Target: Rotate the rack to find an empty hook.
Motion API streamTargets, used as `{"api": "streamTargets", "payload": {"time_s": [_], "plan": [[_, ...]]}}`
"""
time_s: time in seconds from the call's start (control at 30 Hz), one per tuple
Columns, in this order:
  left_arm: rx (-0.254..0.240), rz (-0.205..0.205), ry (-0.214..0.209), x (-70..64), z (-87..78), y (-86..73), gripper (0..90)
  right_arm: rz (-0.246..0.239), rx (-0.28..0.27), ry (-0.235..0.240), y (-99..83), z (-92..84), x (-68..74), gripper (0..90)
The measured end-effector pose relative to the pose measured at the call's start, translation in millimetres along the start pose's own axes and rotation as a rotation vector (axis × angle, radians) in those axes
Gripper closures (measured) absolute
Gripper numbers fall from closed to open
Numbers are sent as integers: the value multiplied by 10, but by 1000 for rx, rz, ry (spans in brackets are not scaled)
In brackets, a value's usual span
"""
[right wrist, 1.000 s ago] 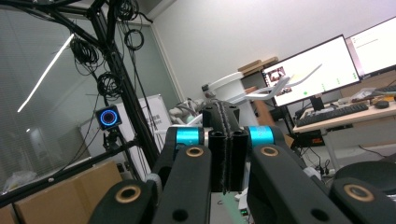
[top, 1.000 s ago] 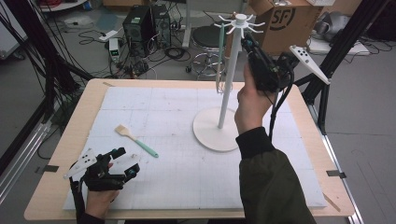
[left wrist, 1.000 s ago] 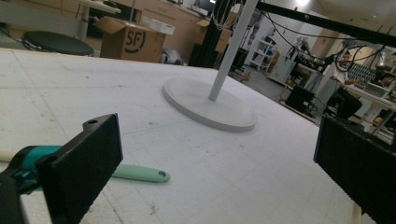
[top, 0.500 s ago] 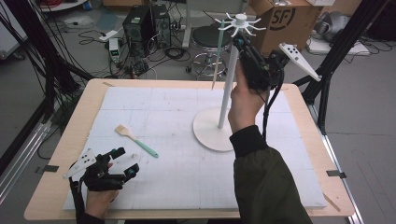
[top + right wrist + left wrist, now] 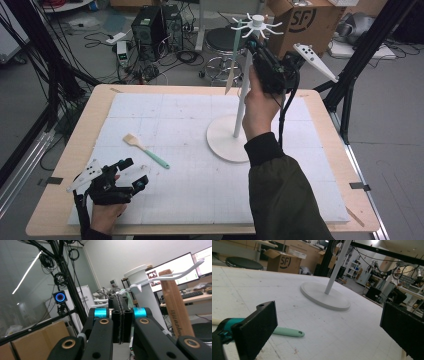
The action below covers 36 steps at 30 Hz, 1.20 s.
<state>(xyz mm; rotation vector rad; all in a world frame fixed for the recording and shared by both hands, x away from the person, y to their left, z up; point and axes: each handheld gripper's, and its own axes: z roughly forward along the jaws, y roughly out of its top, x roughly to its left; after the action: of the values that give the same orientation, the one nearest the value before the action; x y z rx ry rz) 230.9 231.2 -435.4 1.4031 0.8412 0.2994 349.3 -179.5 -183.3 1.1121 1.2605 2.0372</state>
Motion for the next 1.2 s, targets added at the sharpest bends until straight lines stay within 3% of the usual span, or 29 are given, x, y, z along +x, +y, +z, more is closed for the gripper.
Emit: {"api": "streamTargets", "payload": {"time_s": [0.33,0.63,0.87,1.13,1.2], "plan": [[-4,-10,5,-4,-8,-1,17,-15,9,-2,-11,28,59,900],[-4,2,6,-16,-22,5,17,-49,14,7,-86,-132,78,896],[-15,-1,19,0,-52,16,17,-51,100,41,-336,-169,49,629],[-9,-4,13,-5,-47,11,17,-78,168,68,-552,-201,70,495],[-2,-11,10,-6,-38,11,17,-84,184,79,-606,-217,64,495]]}}
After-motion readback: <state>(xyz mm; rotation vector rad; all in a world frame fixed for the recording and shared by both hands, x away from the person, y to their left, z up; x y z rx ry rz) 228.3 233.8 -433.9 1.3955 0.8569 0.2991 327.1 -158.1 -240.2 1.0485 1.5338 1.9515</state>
